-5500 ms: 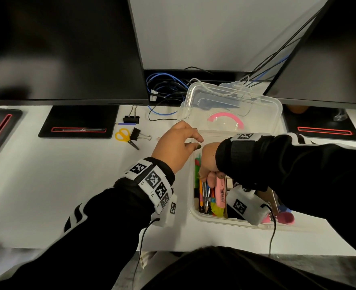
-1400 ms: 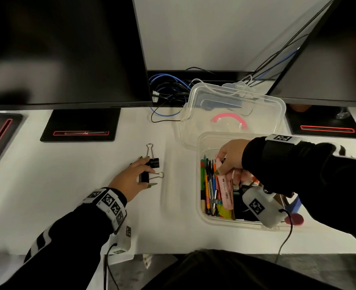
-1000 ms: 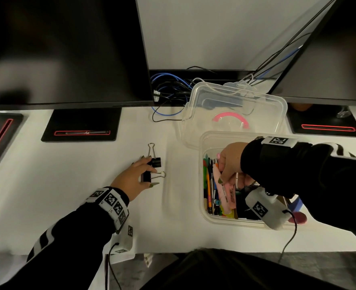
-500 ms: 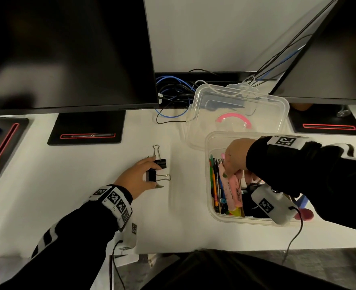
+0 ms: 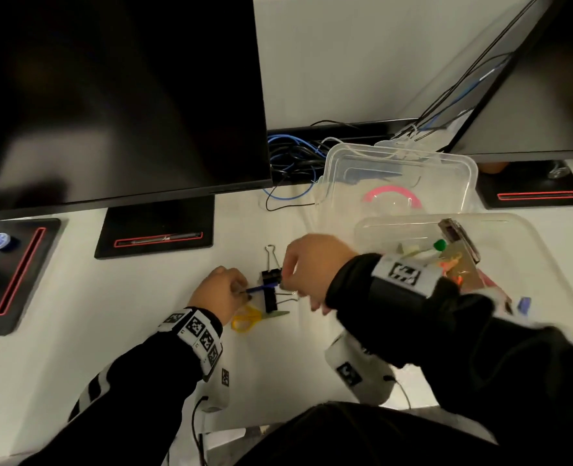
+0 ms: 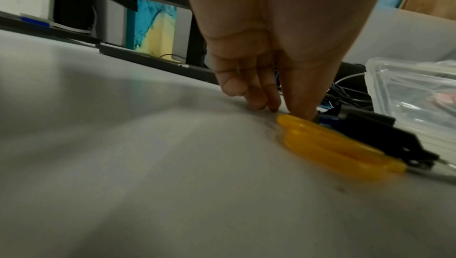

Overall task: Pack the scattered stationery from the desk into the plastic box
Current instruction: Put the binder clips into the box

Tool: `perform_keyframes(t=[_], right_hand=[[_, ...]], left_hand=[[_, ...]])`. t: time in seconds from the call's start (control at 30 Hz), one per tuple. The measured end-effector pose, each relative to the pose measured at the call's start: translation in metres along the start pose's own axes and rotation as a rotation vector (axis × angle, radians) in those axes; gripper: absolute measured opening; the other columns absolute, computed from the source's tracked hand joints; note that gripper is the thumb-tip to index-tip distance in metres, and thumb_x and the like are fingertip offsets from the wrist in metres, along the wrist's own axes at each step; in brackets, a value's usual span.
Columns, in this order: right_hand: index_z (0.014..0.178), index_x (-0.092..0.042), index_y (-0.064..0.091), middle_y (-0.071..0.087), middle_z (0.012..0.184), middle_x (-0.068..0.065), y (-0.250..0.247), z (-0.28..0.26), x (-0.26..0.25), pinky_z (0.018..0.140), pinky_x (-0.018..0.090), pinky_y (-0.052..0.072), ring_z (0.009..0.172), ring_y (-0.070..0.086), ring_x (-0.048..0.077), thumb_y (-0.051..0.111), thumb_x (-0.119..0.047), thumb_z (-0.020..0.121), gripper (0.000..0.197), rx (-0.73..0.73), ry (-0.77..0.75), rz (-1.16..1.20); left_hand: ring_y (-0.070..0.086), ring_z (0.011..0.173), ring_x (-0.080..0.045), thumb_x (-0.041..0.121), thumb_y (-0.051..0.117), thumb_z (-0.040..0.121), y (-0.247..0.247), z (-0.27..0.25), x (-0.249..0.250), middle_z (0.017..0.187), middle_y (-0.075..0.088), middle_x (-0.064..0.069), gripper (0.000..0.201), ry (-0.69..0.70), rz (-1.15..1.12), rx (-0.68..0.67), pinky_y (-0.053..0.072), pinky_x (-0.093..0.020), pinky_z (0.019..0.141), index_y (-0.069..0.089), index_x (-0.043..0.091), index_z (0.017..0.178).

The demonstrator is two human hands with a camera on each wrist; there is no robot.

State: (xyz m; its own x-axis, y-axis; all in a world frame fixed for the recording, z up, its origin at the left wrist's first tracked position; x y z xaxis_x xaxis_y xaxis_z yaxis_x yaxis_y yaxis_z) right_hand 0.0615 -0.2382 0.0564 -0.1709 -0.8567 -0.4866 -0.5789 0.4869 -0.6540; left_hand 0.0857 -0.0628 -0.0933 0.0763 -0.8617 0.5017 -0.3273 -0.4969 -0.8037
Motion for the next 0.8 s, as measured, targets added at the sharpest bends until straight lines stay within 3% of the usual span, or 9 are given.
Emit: perform_keyframes(t=[0.1,0.17,0.33,0.47,0.53,0.63,0.73,0.8], right_hand=[[0.127,-0.007,0.052,0.058,0.118,0.010,0.044,0.023,-0.004,0.091,0.033,0.047,0.112,0.059,0.027,0.049,-0.016,0.095,0.034,-0.101,0.022,-0.135],[0.136,-0.006,0.041,0.049,0.135,0.013,0.063,0.033,0.002,0.100,0.031,0.040,0.123,0.051,0.027,0.044,-0.015,0.097,0.040,-0.141,0.091,-0.137],[0.139,-0.010,0.037,0.046,0.137,0.012,0.083,0.053,0.015,0.099,0.029,0.041,0.123,0.048,0.026,0.045,-0.016,0.095,0.045,-0.115,0.152,-0.198],[0.129,-0.012,0.047,0.038,0.129,0.007,0.080,0.061,0.009,0.090,0.030,0.046,0.103,0.052,0.025,0.045,-0.016,0.093,0.036,0.040,0.085,-0.136],[0.120,-0.010,0.052,0.041,0.125,0.007,0.076,0.063,0.003,0.081,0.031,0.044,0.097,0.050,0.025,0.044,-0.018,0.093,0.029,0.092,0.055,-0.146],[0.119,-0.008,0.054,0.054,0.119,0.010,0.068,0.060,-0.001,0.078,0.029,0.042,0.104,0.057,0.026,0.042,-0.017,0.096,0.027,0.053,0.061,-0.193],[0.117,-0.006,0.055,0.060,0.114,0.011,0.056,0.053,0.001,0.072,0.028,0.039,0.093,0.057,0.026,0.041,-0.014,0.096,0.025,0.078,0.077,-0.180],[0.117,-0.005,0.052,0.058,0.104,0.012,0.044,0.045,0.004,0.070,0.028,0.036,0.082,0.048,0.023,0.042,-0.012,0.096,0.025,0.106,0.088,-0.154]], left_hand=[[0.058,0.089,-0.023,0.016,0.063,0.085,0.003,0.003,0.000,0.096,0.053,-0.004,0.007,0.027,0.021,-0.032,0.046,-0.031,0.082,0.064,0.017,0.092],[0.056,0.094,-0.023,0.017,0.057,0.089,0.004,0.005,-0.001,0.101,0.053,-0.005,0.008,0.042,0.058,-0.052,0.045,-0.034,0.088,0.061,0.015,0.095],[0.052,0.097,-0.023,0.020,0.047,0.095,0.000,0.005,-0.004,0.106,0.049,-0.005,0.012,0.109,0.187,-0.081,0.044,-0.034,0.085,0.055,0.014,0.101],[0.050,0.099,-0.021,0.020,0.043,0.097,-0.016,0.002,0.010,0.110,0.049,-0.003,0.018,0.279,0.235,-0.069,0.042,-0.031,0.086,0.054,0.012,0.110],[0.050,0.101,-0.021,0.020,0.043,0.097,-0.026,0.002,0.023,0.111,0.049,-0.003,0.019,0.365,0.257,-0.057,0.041,-0.031,0.088,0.053,0.013,0.112],[0.049,0.101,-0.019,0.020,0.044,0.097,-0.034,0.004,0.040,0.112,0.048,-0.001,0.018,0.452,0.250,-0.069,0.041,-0.029,0.087,0.054,0.014,0.112],[0.051,0.096,-0.012,0.020,0.047,0.097,-0.041,0.005,0.049,0.109,0.048,0.004,0.017,0.416,0.082,-0.078,0.041,-0.022,0.083,0.054,0.018,0.112],[0.052,0.092,-0.010,0.021,0.051,0.094,-0.042,0.005,0.046,0.109,0.046,0.005,0.023,0.346,-0.026,-0.108,0.042,-0.021,0.082,0.052,0.023,0.117]])
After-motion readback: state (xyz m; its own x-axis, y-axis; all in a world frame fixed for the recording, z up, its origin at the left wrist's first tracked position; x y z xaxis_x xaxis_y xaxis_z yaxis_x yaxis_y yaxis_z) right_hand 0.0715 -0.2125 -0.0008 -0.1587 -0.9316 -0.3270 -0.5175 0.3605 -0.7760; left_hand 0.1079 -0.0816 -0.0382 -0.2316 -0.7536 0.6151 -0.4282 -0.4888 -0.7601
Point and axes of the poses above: each hand's wrist, its own z-axis towards the middle knuckle, its own y-axis out of the palm, x = y × z, the point moved 4 cm from there along z, towards the middle knuckle
